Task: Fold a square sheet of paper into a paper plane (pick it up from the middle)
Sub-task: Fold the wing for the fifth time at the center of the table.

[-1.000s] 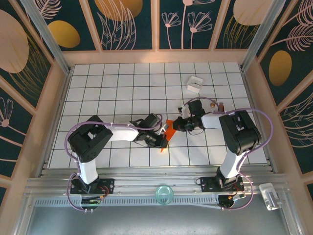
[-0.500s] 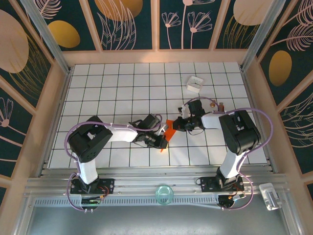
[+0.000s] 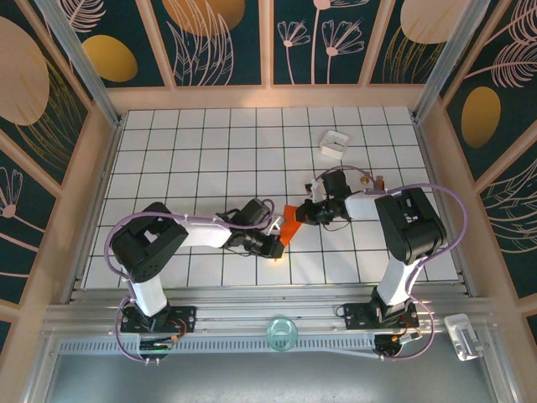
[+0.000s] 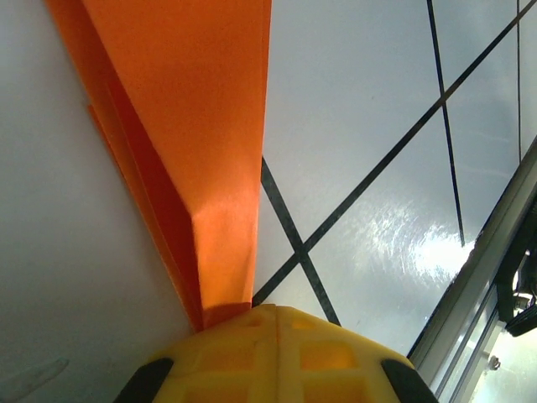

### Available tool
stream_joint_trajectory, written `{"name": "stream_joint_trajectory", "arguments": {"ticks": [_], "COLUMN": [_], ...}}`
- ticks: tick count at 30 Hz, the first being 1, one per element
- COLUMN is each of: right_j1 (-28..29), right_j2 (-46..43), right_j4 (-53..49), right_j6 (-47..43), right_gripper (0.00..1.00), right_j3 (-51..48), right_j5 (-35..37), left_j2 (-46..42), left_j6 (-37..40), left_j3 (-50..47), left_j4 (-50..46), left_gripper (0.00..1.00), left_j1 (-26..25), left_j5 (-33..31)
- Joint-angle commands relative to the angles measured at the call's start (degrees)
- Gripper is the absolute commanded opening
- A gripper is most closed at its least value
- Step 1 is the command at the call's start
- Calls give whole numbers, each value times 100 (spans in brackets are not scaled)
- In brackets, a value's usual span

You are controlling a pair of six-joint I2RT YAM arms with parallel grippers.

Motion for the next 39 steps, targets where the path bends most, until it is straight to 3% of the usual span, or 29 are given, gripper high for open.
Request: {"name": "stream_joint_trajectory", "arguments": {"ticks": [1, 12, 18, 26, 39], "right_j1": [-99, -93, -100, -102, -111], "right_j2": [511, 510, 518, 498, 485], "right_j4": [-462, -475, -460, -452, -460], "right_j6": [-75, -83, -68, -83, -92], "right_gripper": [0, 0, 0, 0, 0], "right_j3": [-188, -180, -182, -194, -188], "right_j5": [1206, 1206, 1187, 1188, 1200], "left_j2": [113, -410, -766, -528, -45], "left_j6": [49, 132, -426, -724, -404], "left_j3": [-506, -561, -156, 247, 365], "left_j4": [-1133, -1463, -772, -303, -650], "left_gripper": [0, 0, 0, 0, 0], "left_j1": [-158, -163, 20, 80, 146], "left_j5": [296, 351, 277, 131, -3]}}
